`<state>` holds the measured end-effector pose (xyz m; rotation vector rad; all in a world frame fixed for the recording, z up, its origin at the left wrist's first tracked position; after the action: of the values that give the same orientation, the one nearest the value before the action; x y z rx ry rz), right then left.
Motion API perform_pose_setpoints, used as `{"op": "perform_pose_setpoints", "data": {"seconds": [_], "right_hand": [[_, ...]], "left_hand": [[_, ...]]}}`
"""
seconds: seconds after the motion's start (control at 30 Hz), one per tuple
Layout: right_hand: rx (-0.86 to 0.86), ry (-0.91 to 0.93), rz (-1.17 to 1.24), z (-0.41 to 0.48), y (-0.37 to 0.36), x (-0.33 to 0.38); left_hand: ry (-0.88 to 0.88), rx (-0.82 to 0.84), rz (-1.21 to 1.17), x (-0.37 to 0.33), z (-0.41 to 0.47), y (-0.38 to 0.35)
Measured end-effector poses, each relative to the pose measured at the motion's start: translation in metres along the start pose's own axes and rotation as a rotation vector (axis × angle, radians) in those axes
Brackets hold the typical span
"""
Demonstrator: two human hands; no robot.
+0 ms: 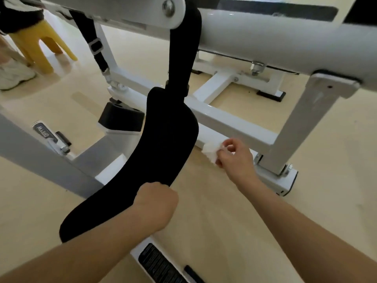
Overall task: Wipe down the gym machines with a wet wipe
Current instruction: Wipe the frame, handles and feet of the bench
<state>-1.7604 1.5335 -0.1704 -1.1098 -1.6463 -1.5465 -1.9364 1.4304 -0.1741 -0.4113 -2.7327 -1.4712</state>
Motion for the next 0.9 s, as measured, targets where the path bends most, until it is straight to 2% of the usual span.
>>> {"op": "perform_pose_setpoints", "data": {"seconds": [0.1,0.2,0.27,0.33,0.47,0.57,0.67,0.77,0.9], "right_hand": [[-0.183,0.218,-0.291,0.021,0.027,0.023],[-0.260,0.437,-0.660,0.044,0.022,0.044],[-0.180,0.502,-0.971,0.061,0.004,0.038],[-0.057,0.516,-1.161,0.069,-0.012,0.027],[0.117,0.545,-1.255,0.083,-0.034,0.030],[0.169,0.522,-1.262,0.090,-0.042,0.031],[0.132,0.441,-1.266,0.070,-0.026,0.018],[0.052,0.367,-1.265,0.039,0.005,-0.004],[0.073,0.355,-1.343,0.031,0.012,-0.014]], "left_hand": [[-0.252,-0.286,-0.295,-0.056,0.010,0.052],[-0.335,-0.493,-0.507,-0.070,0.039,0.086],[-0.302,-0.527,-0.618,-0.068,0.063,0.099],[-0.241,-0.479,-0.739,-0.065,0.083,0.103],[-0.115,-0.408,-0.958,-0.053,0.111,0.096],[-0.040,-0.424,-1.091,-0.042,0.123,0.091],[-0.065,-0.510,-1.026,-0.042,0.123,0.102],[-0.199,-0.642,-0.782,-0.058,0.114,0.123],[-0.287,-0.590,-0.744,-0.080,0.115,0.118]]}}
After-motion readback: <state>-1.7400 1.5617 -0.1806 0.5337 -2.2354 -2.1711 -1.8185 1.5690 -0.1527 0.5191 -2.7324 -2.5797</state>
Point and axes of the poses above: each hand's wrist, its own z-axis towards the middle knuckle, its own y-axis out of the back of the hand, x = y × z, the point moved 9 cm from there along z, towards the middle knuckle, and after that the axes turned 11 degrees about -z, right-handed, at the moved point
